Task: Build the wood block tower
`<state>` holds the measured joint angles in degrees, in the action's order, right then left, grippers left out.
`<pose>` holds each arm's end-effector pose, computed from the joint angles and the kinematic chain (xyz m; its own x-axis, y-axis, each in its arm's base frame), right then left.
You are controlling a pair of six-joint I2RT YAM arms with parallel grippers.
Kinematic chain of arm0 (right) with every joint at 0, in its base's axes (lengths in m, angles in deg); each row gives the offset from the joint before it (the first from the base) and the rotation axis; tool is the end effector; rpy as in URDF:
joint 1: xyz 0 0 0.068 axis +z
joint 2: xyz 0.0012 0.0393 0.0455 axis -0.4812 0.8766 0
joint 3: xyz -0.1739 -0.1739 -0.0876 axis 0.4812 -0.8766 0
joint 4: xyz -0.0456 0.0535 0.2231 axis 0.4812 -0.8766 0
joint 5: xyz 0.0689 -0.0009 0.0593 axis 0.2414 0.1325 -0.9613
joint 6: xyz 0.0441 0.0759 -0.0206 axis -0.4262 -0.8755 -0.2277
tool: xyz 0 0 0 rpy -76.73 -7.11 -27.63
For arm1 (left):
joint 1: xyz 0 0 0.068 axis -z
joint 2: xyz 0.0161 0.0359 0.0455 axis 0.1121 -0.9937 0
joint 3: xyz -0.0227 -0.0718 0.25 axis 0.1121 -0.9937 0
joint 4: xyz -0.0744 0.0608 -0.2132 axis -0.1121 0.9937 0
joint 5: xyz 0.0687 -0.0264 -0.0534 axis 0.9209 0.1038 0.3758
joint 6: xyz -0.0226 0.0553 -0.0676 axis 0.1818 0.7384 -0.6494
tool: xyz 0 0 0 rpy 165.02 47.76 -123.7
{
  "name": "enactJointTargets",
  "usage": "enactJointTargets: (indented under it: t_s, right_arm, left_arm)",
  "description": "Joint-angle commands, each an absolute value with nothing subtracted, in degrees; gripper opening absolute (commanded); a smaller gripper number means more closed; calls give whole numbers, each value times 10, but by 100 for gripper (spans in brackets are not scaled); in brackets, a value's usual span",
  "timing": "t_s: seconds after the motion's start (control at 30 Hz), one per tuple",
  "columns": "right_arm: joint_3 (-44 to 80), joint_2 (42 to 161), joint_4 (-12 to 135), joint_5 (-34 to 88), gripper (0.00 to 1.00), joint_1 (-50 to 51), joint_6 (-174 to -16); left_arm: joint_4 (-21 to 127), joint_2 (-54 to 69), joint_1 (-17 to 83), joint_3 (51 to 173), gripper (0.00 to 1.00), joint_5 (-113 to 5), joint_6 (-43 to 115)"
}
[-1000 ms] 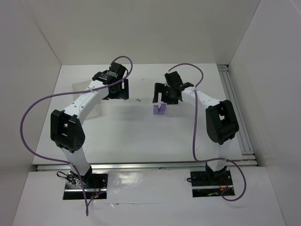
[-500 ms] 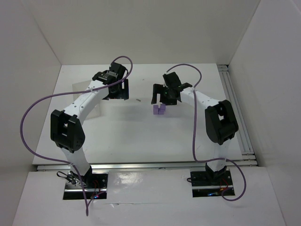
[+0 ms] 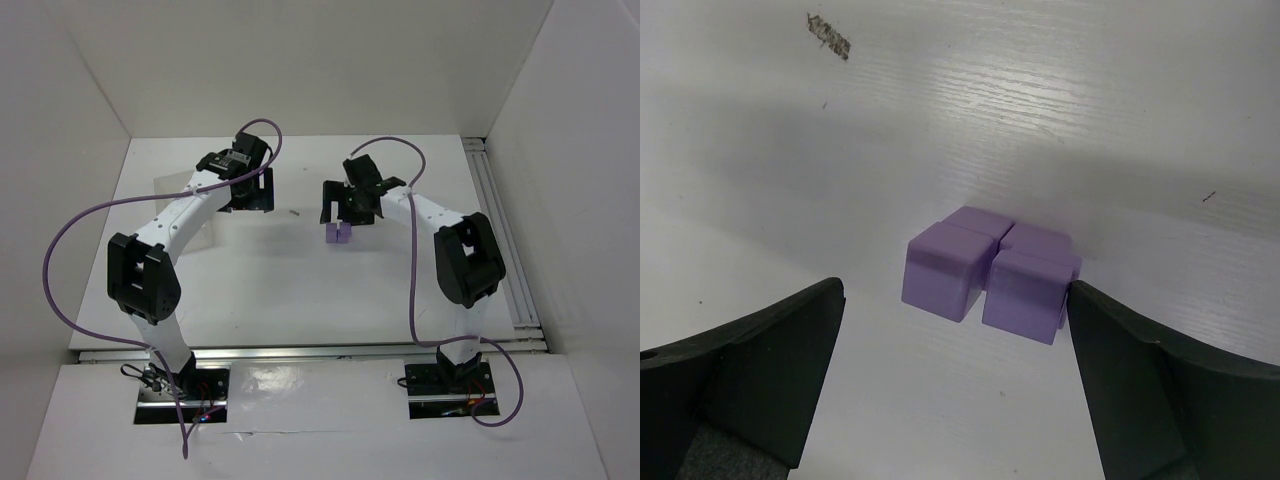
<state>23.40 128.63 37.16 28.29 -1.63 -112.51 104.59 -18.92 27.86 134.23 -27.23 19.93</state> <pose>0.3634 0.1956 0.1862 -0.8500 0.0254 -0.5261 -0.1751 0.9284 0.3276 0.3584 -0.1136 0.2638 -0.7821 -0.1600 -0.6023 -0.1905 0.9816 -0.0135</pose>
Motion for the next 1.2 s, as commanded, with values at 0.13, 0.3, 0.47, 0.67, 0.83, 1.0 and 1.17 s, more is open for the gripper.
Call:
enactJointTargets:
  t_s: [0.13,0.3,0.47,0.67,0.83,1.0,1.17]
  right_arm:
    - [254,1268,363,336,99,-9,-1121]
    - [274,1268,343,362,99,-9,-1121]
    - [279,1273,333,375,99,2,-1116]
    - [284,1284,321,403,99,20,-1116]
    - [289,1283,315,422,99,31,-1121]
    - [296,1223,315,483,98,24,-1128]
    - [239,1181,339,486,41,-37,-1133]
  left_arm:
    - [1039,-179,278,1337,97,-263,193]
    - [1039,-179,278,1337,97,-263,193]
    - [1039,-179,278,1343,97,-263,193]
    - [1039,-179,278,1348,97,-263,198]
    - [1039,-179,278,1348,97,-263,198]
    - [1039,-179,278,1348,97,-252,198]
    - [1039,-179,278,1348,97,-252,198]
